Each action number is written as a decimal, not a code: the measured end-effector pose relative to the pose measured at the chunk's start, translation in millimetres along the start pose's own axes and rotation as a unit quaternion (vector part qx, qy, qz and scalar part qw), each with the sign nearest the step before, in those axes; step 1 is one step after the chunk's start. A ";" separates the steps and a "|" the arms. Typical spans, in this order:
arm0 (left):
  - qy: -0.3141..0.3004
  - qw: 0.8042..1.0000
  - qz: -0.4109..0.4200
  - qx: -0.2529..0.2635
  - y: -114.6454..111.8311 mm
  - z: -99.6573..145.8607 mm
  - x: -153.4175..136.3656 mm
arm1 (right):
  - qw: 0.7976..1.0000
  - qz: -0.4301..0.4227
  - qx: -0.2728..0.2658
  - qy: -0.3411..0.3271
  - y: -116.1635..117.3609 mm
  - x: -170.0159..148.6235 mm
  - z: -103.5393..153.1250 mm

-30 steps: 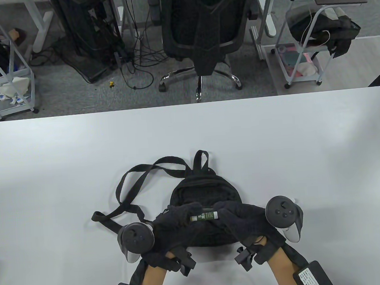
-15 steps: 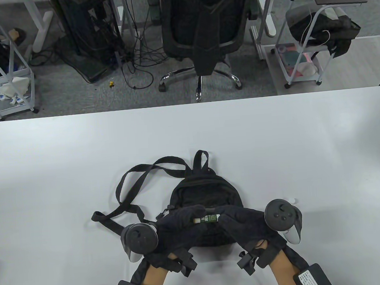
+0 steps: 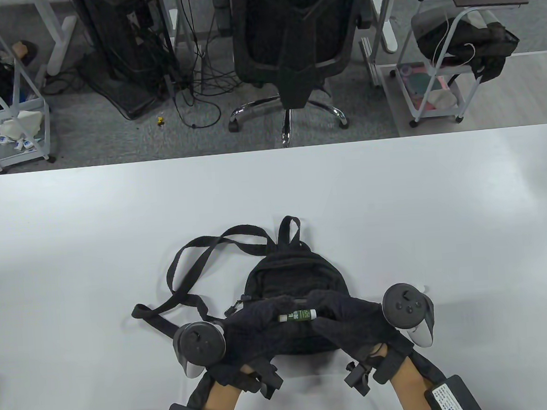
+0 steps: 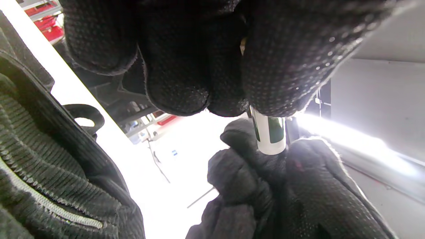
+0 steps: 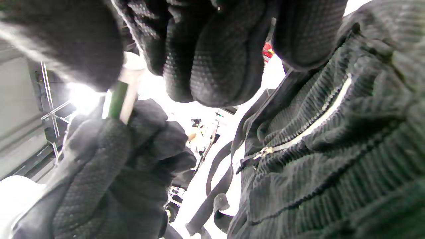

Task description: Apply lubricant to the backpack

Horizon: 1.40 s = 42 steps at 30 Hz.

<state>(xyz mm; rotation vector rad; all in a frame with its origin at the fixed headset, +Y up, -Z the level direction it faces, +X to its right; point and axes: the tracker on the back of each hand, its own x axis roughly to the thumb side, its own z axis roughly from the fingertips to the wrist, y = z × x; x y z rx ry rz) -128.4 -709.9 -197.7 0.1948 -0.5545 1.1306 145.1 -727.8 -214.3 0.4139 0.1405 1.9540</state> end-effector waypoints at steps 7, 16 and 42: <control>-0.001 1.000 -0.005 -0.008 -2.1 0.5 3.1 | 1.000 0.011 -0.008 -0.001 3.2 1.5 1.2; -0.005 1.000 -0.015 -0.024 -3.6 -0.5 1.5 | 1.000 0.021 0.000 0.009 2.0 0.2 -0.1; -0.019 1.000 -0.023 -0.001 7.0 5.6 5.2 | 0.999 0.031 -0.006 -0.011 23.7 6.9 4.5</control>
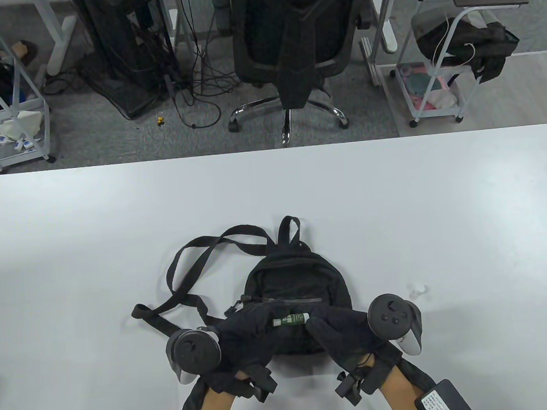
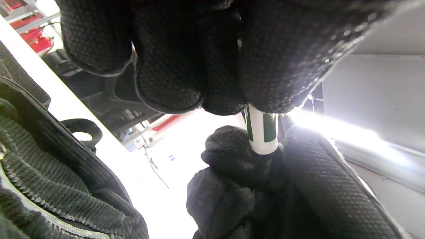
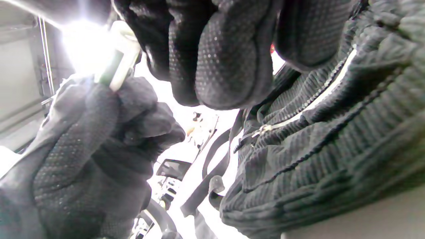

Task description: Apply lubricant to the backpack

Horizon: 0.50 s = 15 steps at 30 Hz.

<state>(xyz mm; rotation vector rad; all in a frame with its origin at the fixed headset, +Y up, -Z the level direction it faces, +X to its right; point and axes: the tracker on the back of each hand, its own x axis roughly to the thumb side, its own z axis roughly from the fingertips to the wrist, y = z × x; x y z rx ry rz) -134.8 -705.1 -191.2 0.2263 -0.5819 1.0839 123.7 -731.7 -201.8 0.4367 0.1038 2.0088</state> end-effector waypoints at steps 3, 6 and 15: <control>0.000 1.000 0.000 -0.001 0.4 -0.2 0.0 | 1.000 0.006 -0.006 -0.008 -1.6 2.8 1.1; -0.001 1.000 0.005 0.010 4.0 2.0 -0.6 | 0.999 0.024 -0.028 -0.014 -8.1 6.1 3.2; 0.007 0.999 0.032 -0.024 1.8 0.0 -1.8 | 0.998 0.055 -0.032 -0.007 -5.1 7.2 1.6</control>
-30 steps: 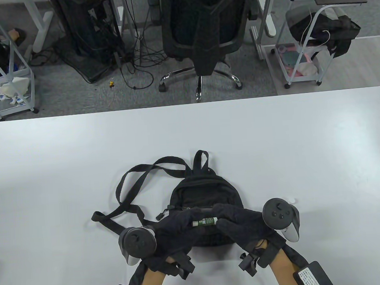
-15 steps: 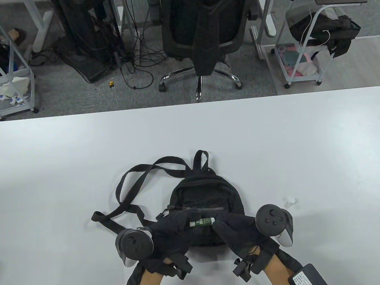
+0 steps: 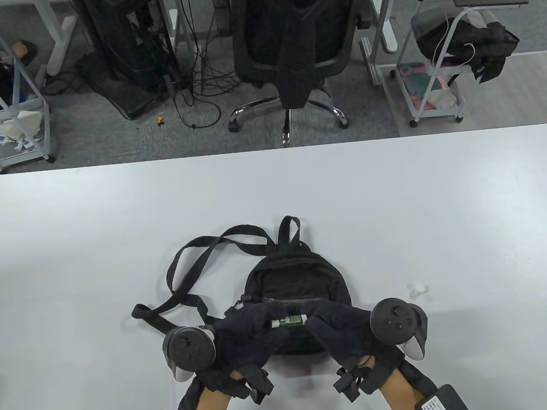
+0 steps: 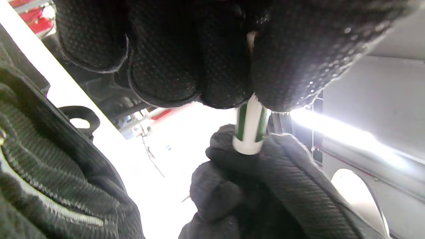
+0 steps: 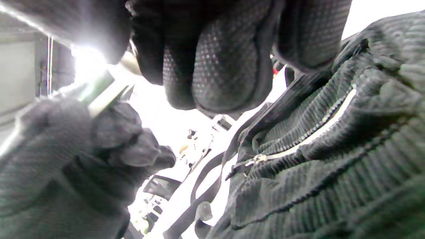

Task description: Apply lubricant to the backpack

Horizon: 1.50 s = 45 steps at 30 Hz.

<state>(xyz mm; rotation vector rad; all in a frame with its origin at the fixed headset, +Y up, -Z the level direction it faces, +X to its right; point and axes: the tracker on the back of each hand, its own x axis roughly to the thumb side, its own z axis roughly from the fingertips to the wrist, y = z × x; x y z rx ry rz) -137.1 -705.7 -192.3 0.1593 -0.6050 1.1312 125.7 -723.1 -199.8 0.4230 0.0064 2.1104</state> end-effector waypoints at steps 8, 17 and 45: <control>0.010 0.997 0.078 0.014 -11.9 -0.1 2.6 | 0.997 -0.071 0.032 0.000 2.4 1.8 -0.4; 0.019 0.998 0.050 0.015 -7.9 -0.6 2.2 | 0.997 0.062 -0.045 0.009 -55.3 16.8 -1.8; 0.057 0.998 0.015 0.024 -0.9 -2.3 -12.6 | 0.861 0.322 -0.085 0.385 -133.8 -97.1 5.6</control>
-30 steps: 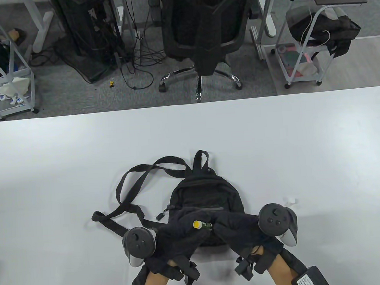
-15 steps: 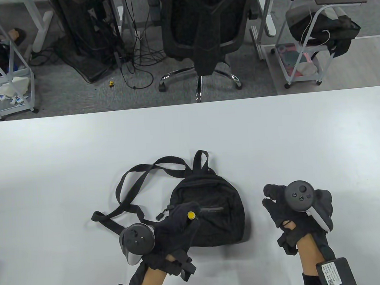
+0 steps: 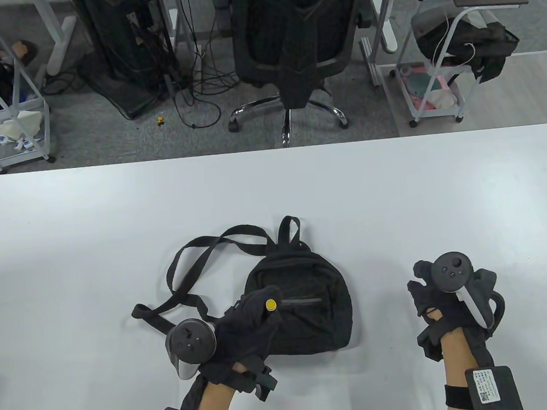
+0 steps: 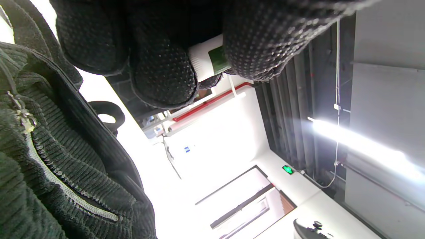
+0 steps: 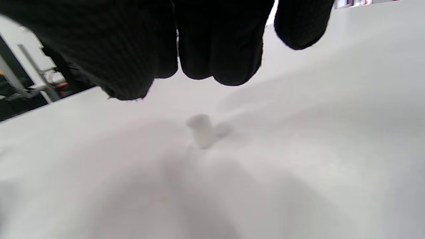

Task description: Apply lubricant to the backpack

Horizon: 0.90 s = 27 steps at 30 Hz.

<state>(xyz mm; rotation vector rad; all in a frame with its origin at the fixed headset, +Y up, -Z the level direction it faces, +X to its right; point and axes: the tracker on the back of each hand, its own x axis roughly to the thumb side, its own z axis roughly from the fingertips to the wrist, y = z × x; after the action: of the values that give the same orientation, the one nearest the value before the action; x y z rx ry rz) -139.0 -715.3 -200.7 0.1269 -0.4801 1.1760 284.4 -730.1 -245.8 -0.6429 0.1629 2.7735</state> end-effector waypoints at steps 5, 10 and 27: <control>0.001 1.000 -0.002 -0.005 -1.1 -0.4 -0.1 | 0.998 0.053 0.002 0.044 19.7 1.5 -10.5; 0.002 1.000 -0.004 -0.007 -1.5 -0.2 -0.3 | 0.993 0.103 -0.007 0.061 29.3 8.2 -12.7; -0.004 0.999 -0.047 -0.009 -6.9 -1.0 -0.2 | 0.978 -0.074 -0.113 -0.161 -21.2 62.8 50.3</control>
<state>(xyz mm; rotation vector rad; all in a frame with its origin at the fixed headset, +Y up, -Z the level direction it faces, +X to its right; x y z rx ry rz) -132.5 -717.8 -200.6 0.1382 -0.4871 1.0784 216.1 -685.3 -229.8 -0.2334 -0.2606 2.7231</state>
